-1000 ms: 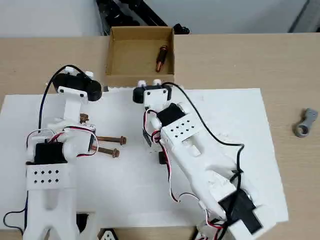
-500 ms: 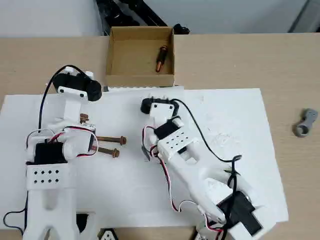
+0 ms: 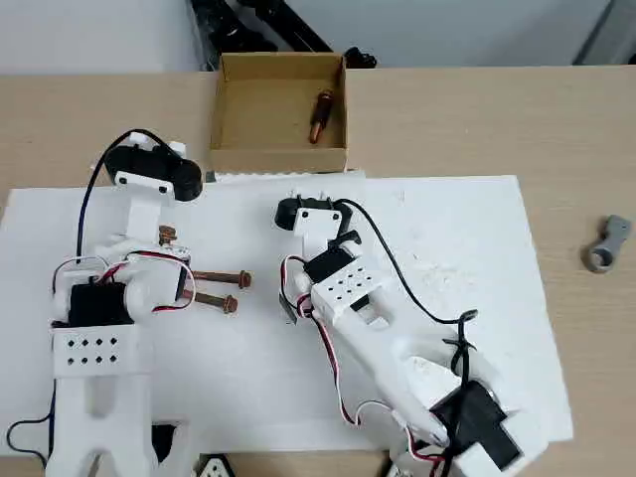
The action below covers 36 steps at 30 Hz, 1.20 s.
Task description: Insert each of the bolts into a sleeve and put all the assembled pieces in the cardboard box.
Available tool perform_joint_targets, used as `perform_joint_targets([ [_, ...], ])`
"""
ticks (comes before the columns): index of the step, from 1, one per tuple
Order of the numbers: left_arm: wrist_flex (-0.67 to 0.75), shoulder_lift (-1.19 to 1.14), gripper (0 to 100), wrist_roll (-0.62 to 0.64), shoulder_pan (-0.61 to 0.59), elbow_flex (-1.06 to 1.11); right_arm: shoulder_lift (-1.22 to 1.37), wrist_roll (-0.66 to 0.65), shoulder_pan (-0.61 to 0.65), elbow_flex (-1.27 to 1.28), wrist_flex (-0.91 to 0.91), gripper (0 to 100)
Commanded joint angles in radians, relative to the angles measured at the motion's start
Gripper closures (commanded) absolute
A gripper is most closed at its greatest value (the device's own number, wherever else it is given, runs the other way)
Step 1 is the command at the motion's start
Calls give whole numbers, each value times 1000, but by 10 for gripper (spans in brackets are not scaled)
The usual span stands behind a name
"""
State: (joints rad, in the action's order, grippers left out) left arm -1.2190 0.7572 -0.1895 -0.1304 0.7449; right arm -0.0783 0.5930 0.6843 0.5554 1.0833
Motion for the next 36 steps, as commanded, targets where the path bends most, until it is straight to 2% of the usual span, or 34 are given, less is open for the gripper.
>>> perform_joint_targets([
  [1, -3, 31, 994, -3, -8, -4, -41, -2, 2, -5, -16, 798],
  [6, -3, 31, 994, -3, -8, -4, -41, -2, 2, -5, -15, 815],
  [14, -3, 31, 994, -3, -8, -4, -41, -74, 1, -5, -18, 991],
  [23, -3, 31, 994, -3, -8, -4, -79, -94, 1, -5, 10, 991],
  [28, -3, 32, 994, -3, -8, -10, -245, -133, 1, -9, 81, 991],
  [33, 5, 34, 994, -2, -8, -36, -526, -270, 1, -9, 163, 991],
  [36, 6, 34, 994, 43, -8, -84, -705, -365, 1, -3, 177, 991],
])
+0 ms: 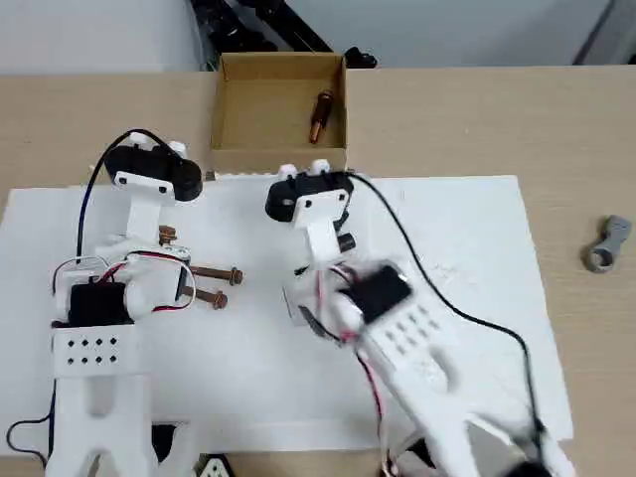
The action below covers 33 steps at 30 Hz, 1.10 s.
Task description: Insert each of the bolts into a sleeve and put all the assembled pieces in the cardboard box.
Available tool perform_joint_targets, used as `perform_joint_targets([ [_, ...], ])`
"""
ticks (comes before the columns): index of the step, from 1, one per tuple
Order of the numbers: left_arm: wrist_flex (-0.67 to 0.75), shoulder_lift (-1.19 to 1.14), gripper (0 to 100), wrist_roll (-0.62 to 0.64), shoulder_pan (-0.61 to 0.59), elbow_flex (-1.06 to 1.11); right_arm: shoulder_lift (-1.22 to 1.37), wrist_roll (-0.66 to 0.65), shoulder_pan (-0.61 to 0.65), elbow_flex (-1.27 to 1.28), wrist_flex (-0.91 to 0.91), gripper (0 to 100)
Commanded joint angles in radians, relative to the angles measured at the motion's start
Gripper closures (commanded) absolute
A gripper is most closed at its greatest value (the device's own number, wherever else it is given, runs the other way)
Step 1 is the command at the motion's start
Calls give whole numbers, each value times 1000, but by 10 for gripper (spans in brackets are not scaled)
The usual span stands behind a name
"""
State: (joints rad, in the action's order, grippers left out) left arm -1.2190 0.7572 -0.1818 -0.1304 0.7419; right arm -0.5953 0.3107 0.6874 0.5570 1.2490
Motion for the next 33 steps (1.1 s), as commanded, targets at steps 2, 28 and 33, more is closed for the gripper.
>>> perform_joint_targets([
  [2, 6, 34, 994, 61, -2, -122, -306, -135, -2, 14, 1, 991],
  [28, 354, 120, 995, 508, 436, -378, -1204, -275, -2, 977, -858, 995],
  [33, 354, 121, 995, 463, 543, -378, -1167, -210, -2, 982, -886, 995],
])
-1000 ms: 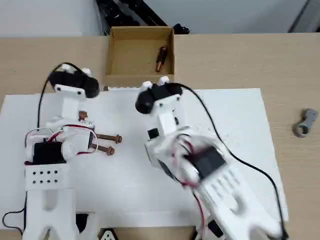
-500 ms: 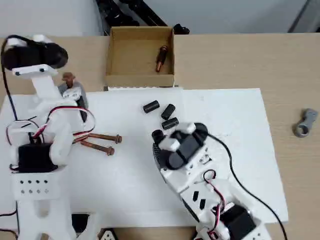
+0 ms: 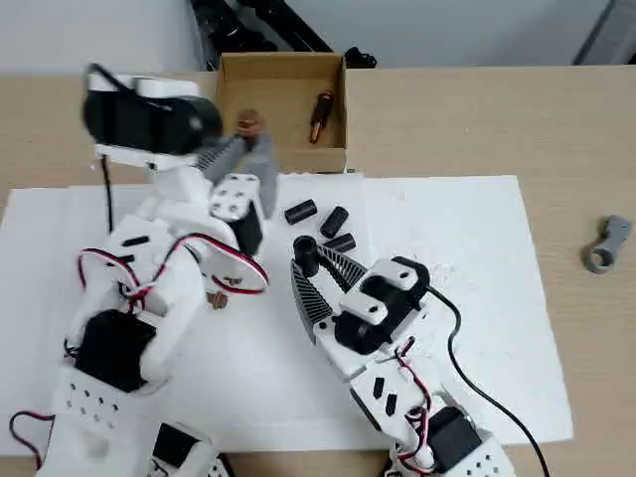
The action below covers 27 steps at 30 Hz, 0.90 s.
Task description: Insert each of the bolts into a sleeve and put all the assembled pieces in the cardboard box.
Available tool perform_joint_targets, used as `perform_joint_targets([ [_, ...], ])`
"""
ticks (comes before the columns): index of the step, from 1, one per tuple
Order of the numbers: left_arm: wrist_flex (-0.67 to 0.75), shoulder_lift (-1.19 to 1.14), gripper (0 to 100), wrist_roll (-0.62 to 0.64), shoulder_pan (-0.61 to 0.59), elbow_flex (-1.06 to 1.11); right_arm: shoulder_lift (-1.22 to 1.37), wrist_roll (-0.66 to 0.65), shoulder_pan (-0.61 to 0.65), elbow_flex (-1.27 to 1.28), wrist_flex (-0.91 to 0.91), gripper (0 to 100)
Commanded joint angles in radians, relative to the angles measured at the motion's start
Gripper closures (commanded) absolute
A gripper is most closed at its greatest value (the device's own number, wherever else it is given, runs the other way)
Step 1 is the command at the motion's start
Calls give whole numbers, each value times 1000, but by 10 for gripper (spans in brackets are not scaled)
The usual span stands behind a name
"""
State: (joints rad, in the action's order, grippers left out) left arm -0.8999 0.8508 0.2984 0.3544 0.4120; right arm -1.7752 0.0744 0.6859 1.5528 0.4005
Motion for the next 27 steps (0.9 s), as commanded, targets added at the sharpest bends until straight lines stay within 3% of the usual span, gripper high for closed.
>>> perform_joint_targets([
  [1, 34, 28, 995, -17, 78, -48, 22, 28, -1, -14, -41, 995],
  [27, -66, 130, 994, 18, 232, 28, 56, 32, -48, -5, -67, 995],
])
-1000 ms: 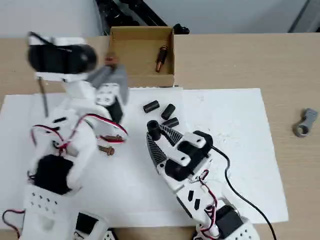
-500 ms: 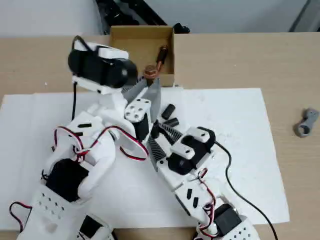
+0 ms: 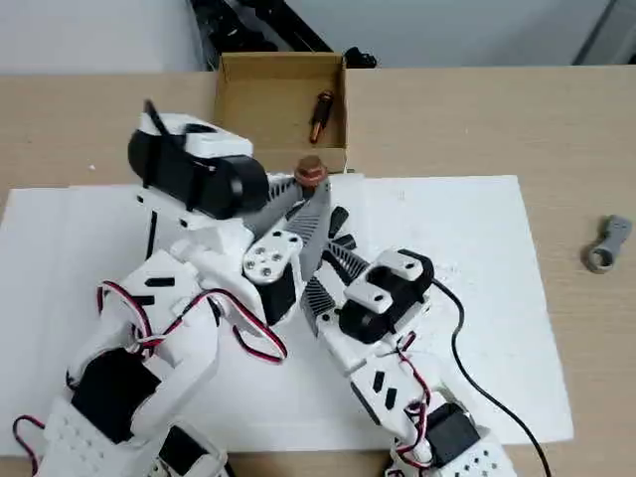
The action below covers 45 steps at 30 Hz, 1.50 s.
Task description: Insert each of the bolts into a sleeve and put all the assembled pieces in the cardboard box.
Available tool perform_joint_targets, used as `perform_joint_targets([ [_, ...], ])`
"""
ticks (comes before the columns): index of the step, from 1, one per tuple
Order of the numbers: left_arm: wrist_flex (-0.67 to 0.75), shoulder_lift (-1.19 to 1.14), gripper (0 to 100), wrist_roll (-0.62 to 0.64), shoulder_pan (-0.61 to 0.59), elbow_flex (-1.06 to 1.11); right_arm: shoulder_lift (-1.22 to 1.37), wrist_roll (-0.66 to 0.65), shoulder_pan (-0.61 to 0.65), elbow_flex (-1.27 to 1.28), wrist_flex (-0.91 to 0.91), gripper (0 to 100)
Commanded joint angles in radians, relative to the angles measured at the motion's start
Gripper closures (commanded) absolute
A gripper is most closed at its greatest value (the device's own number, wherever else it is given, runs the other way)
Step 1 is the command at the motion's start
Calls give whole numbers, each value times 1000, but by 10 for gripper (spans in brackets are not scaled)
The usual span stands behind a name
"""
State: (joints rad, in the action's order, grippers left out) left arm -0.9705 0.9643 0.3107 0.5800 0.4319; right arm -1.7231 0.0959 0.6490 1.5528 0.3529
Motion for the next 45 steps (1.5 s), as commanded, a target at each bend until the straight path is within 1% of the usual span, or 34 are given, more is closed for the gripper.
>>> perform_joint_targets([
  [1, 12, 17, 994, 6, 2, 18, 4, 11, -12, -5, -19, 995],
  [7, 81, 12, 994, 5, -26, 68, 4, 11, -10, -5, -19, 995],
  [10, 141, 12, 994, 5, -37, 105, 4, 25, -10, -5, -19, 995],
  [13, 153, 12, 994, 5, -40, 139, 4, 63, -10, -5, -18, 995],
  [16, 173, 11, 994, 5, -41, 143, 4, 66, -10, -5, -18, 995],
  [23, 239, 9, 994, 5, -94, 209, 4, 66, -8, -6, -18, 995],
  [31, 330, 9, 994, 0, -94, 288, 4, 68, -7, -6, -18, 995],
  [38, 330, 9, 994, 5, -92, 300, 4, 68, -7, -6, -18, 995],
  [45, 272, 11, 994, 8, -84, 292, 4, 68, -7, -6, -16, 995],
])
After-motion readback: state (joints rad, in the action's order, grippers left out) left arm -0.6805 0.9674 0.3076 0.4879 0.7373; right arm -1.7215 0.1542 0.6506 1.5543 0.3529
